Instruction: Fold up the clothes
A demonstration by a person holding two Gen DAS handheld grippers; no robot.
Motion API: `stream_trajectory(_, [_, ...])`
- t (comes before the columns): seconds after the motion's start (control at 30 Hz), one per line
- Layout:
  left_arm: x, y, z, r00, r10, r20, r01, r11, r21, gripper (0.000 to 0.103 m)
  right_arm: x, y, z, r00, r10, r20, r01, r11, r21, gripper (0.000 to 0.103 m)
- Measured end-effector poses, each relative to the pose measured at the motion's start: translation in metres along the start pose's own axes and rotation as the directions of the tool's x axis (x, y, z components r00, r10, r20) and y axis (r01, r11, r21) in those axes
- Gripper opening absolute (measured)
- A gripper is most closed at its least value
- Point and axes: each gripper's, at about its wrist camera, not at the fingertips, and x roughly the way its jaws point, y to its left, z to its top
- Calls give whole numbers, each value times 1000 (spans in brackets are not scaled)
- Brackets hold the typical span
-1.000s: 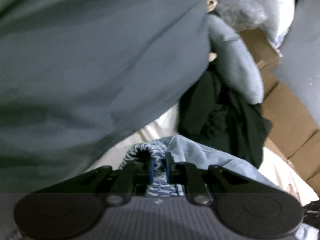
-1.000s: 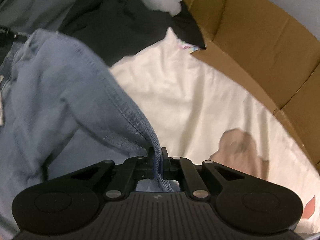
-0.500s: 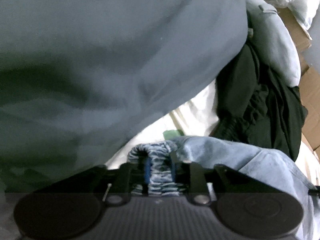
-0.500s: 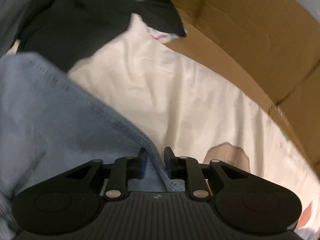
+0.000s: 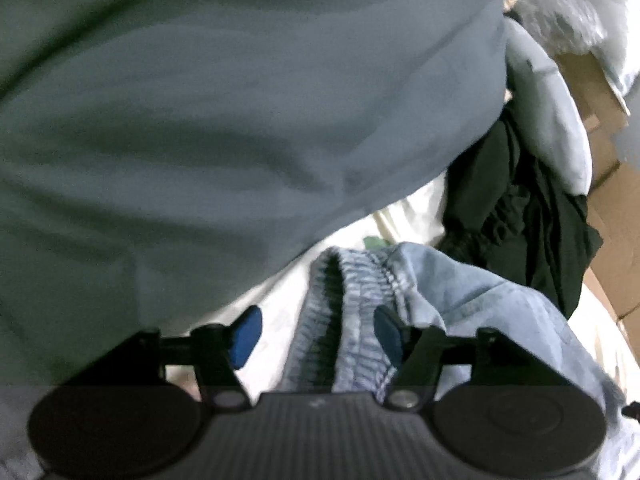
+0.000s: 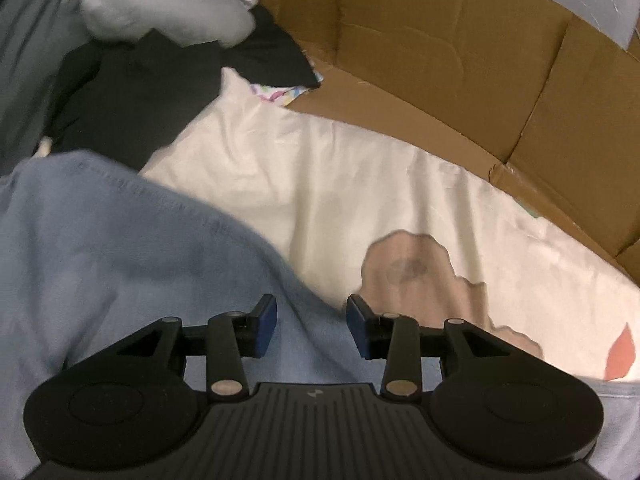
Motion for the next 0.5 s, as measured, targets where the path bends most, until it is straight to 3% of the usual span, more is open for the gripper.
stream_trajectory(0.23, [-46,9,-29,999,51,-17,-52,996,-76,69,-58,-44,-16,1000,-20,17,19,999,50,46])
stream_trajectory(0.4, [-67,8,-46,993,103,-49,-107,991,-82,70,-118,-54,-34,999,-22,38,23,999,-29,46])
stream_trajectory(0.5, [-83,3,-51,993,97,-67,-103,990,-97,70,-151,-62,-37,998,-29,53,30,999,-18,46])
